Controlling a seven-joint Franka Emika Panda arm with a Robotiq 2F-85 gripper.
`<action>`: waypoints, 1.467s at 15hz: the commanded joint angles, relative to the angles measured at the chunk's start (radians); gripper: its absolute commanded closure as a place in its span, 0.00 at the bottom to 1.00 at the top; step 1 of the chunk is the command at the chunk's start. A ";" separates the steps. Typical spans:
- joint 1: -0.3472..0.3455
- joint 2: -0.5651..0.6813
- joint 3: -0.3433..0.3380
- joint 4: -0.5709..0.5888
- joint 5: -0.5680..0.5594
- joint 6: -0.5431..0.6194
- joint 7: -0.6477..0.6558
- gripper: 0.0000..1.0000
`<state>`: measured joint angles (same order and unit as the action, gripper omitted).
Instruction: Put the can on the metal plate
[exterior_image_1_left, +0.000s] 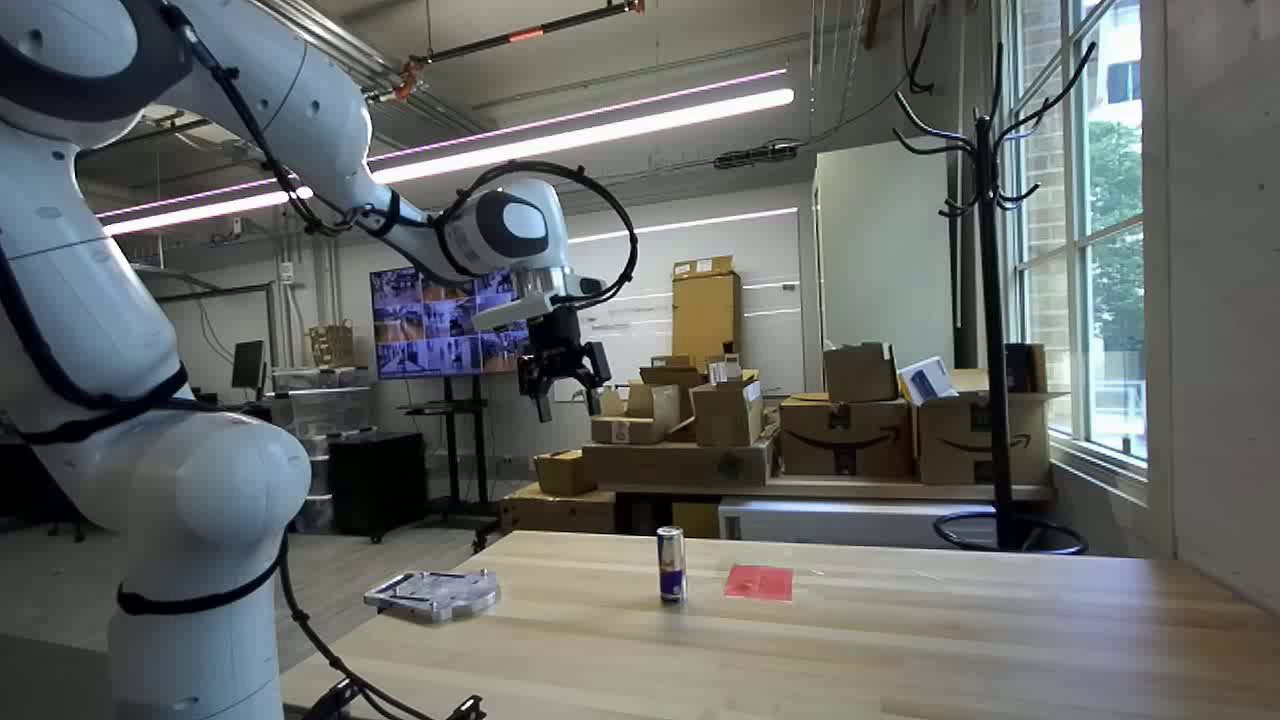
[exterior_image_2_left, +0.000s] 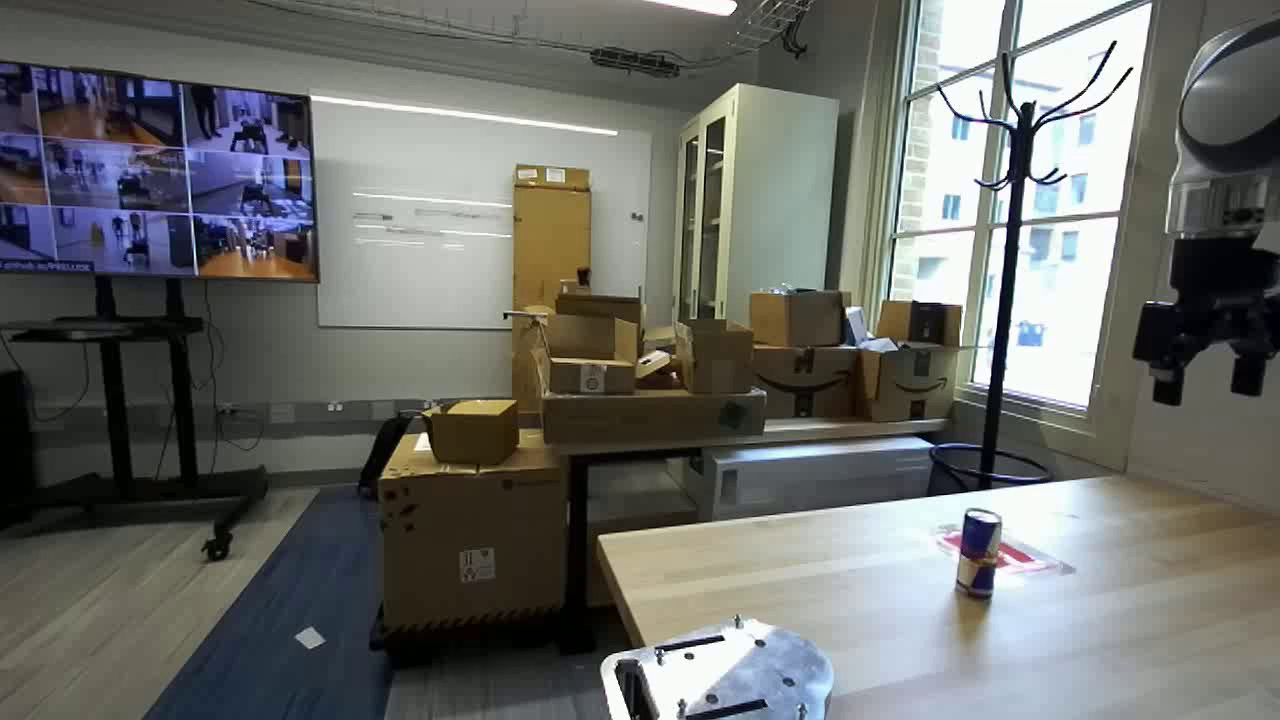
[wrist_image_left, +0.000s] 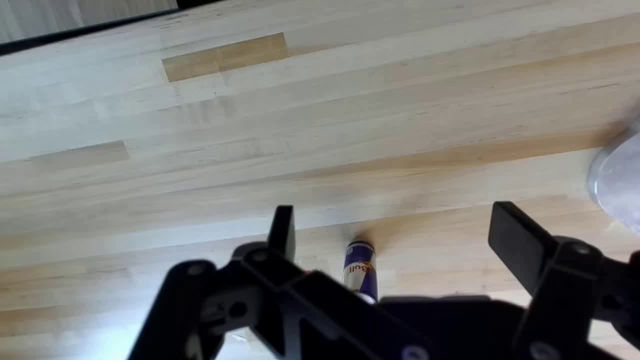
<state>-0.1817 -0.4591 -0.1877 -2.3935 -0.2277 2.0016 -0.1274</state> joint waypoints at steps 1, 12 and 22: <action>-0.002 0.001 0.001 0.002 0.001 -0.002 -0.001 0.00; -0.002 0.001 0.001 0.002 0.001 -0.002 -0.001 0.00; 0.026 0.065 0.012 0.065 0.031 0.086 0.004 0.00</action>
<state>-0.1717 -0.4471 -0.1821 -2.3836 -0.2203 2.0456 -0.1245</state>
